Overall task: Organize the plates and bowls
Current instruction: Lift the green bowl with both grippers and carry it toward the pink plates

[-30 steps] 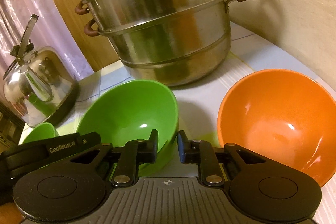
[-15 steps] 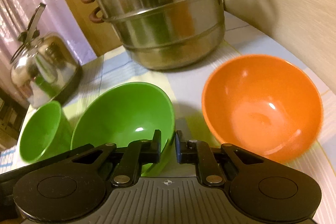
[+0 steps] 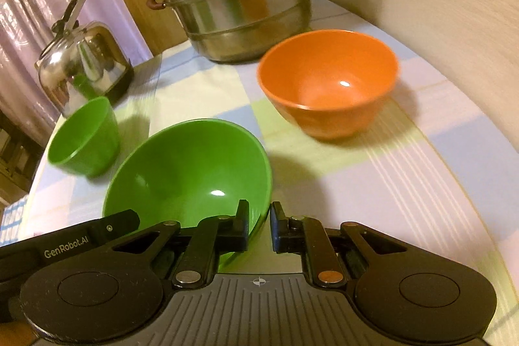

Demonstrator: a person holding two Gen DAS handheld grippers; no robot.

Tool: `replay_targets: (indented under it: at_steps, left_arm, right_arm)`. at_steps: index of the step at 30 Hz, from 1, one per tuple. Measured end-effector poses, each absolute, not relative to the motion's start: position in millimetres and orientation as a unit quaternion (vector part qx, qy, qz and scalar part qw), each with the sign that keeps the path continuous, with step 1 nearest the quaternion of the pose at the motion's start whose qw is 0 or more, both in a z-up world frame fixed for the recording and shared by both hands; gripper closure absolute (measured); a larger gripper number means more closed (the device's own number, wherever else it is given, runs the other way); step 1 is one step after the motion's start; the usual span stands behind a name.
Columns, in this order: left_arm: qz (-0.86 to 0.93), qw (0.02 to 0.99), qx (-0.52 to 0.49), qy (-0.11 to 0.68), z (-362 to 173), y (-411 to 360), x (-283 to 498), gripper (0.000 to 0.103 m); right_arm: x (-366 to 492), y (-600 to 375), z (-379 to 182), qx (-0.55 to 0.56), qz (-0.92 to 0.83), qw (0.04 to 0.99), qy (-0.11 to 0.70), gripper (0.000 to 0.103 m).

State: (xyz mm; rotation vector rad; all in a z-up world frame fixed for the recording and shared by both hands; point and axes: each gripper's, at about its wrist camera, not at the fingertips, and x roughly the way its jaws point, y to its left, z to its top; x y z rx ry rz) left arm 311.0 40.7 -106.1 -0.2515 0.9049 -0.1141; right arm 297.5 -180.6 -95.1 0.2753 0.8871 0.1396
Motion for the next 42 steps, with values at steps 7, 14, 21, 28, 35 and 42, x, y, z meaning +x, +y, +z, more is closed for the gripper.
replay_targets:
  at_steps: [7,14,21,28,35,42]
  left_arm:
    - [-0.062,0.887,-0.13,0.439,-107.5,34.0,287.5,0.09]
    - [-0.068,0.885,-0.128,0.444,-106.4,29.4,282.7,0.09]
    - [-0.079,0.882,-0.124,0.449,-105.7,18.7,266.2,0.09]
    - [-0.093,0.879,-0.114,0.453,-105.5,6.4,250.2,0.09]
    - [-0.101,0.877,-0.11,0.456,-105.6,0.3,240.5,0.09]
    - [-0.102,0.876,-0.11,0.458,-105.3,-1.0,236.9,0.089]
  right_arm:
    - [267.9,-198.0,-93.8,0.133,0.073,0.894,0.422,0.09]
    - [261.8,-201.8,-92.5,0.129,0.077,0.894,0.421,0.09]
    - [245.3,-213.4,-91.2,0.134,0.06,0.892,0.427,0.09]
    - [226.6,-225.9,-88.0,0.138,0.045,0.891,0.431,0.09]
    - [212.5,-232.9,-86.7,0.138,0.039,0.891,0.431,0.09]
    - [208.2,-237.2,-86.7,0.141,0.042,0.889,0.434,0.09]
